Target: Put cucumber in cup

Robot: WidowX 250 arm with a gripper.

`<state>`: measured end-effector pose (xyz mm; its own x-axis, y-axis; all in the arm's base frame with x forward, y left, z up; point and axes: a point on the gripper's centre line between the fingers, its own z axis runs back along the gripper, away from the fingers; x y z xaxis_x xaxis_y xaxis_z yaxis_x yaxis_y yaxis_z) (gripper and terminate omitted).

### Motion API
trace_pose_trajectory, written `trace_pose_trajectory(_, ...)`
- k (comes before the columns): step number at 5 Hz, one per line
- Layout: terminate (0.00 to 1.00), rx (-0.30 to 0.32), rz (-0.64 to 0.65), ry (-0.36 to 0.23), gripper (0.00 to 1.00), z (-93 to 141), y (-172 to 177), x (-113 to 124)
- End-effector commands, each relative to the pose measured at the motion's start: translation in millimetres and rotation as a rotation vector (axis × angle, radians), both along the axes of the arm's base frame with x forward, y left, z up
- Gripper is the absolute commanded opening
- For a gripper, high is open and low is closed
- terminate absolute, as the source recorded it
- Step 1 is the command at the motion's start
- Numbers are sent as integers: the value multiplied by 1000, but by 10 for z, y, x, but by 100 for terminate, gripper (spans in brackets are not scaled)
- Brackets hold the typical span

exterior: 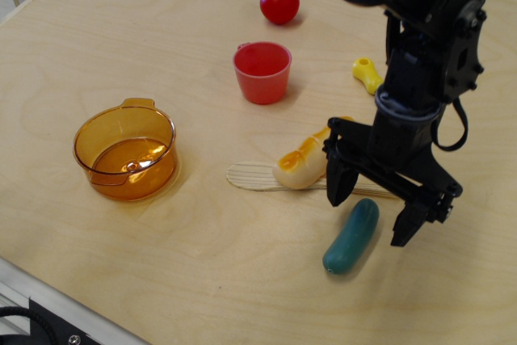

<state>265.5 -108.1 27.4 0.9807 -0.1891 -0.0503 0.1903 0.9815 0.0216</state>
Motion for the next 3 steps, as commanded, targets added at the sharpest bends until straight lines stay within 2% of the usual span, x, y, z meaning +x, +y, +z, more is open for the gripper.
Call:
trace_pose_trajectory(1, 0, -34, 19, -19, 100, -130, -27, 55)
trace_pose_trajectory(2, 0, -39, 47, -32, 0, -174, -8, 53)
trace_pose_trajectory(3, 0, -47, 39, -23, 0, -140, -2, 32)
